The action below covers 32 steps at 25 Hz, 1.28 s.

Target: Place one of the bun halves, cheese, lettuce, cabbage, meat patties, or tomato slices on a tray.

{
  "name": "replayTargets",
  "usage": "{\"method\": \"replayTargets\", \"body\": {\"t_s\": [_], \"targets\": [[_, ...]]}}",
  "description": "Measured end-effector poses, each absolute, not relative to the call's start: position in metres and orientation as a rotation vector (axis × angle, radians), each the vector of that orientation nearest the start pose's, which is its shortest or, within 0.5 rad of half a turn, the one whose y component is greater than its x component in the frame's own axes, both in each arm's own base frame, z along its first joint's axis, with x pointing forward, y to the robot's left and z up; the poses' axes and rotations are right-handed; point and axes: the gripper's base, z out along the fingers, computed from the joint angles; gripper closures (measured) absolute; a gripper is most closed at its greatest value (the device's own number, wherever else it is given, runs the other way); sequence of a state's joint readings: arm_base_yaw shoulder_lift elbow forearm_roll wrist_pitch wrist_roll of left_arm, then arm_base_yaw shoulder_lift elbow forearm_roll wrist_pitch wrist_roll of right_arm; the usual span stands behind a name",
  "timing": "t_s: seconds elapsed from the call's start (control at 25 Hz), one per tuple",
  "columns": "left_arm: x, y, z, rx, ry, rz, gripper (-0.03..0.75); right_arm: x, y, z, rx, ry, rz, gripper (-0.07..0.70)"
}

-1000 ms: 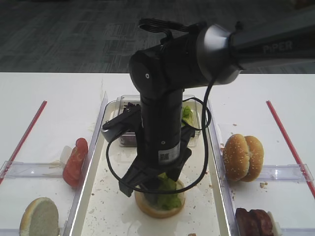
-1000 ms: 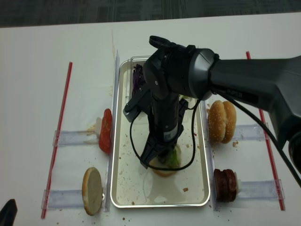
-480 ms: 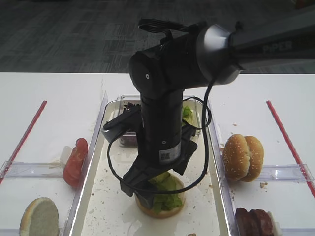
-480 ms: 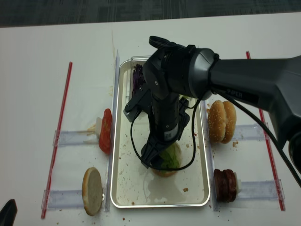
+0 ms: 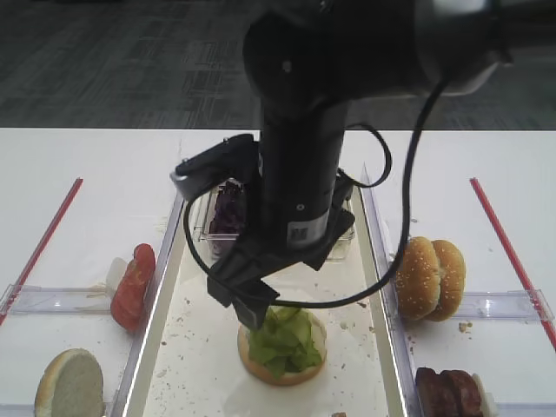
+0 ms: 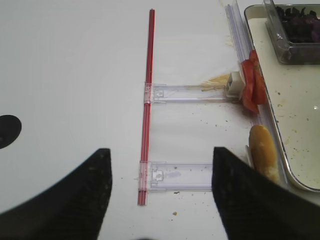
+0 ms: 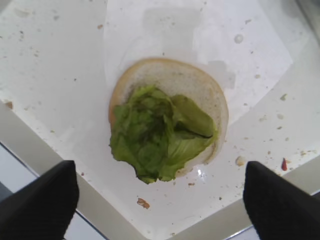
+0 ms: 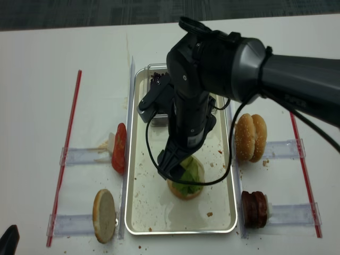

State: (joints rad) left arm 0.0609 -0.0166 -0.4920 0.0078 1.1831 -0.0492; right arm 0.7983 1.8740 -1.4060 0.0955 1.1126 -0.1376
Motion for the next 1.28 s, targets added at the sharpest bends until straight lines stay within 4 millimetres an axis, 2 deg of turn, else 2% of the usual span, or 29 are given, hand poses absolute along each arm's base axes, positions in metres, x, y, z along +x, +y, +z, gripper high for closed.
{"method": "replayTargets", "body": {"t_s": [0.16,0.28,0.52,0.8,0.96,1.08,1.28], "targets": [[-0.012,0.0,0.265,-0.12,2.155,0.016,0.281,0.245,0.262,0.249,-1.314,2.716,0.203,-0.058],[-0.012,0.0,0.265,-0.12,2.155,0.016,0.281,0.241,0.259,0.263,-1.301,2.684,0.219,-0.058],[-0.012,0.0,0.265,-0.12,2.155,0.016,0.281,0.243,0.258,0.264,-1.262,2.677,0.194,-0.058],[-0.012,0.0,0.265,-0.12,2.155,0.016,0.281,0.26,0.242,0.265,-1.135,2.66,-0.044,-0.058],[-0.012,0.0,0.265,-0.12,2.155,0.016,0.281,0.286,0.211,0.265,-0.954,2.738,-0.028,-0.058],[-0.012,0.0,0.265,-0.12,2.155,0.016,0.281,0.308,0.177,0.265,-0.819,2.785,-0.041,-0.058],[-0.012,0.0,0.265,-0.12,2.155,0.016,0.281,0.339,0.108,0.265,-0.551,2.863,-0.01,-0.058]]}}
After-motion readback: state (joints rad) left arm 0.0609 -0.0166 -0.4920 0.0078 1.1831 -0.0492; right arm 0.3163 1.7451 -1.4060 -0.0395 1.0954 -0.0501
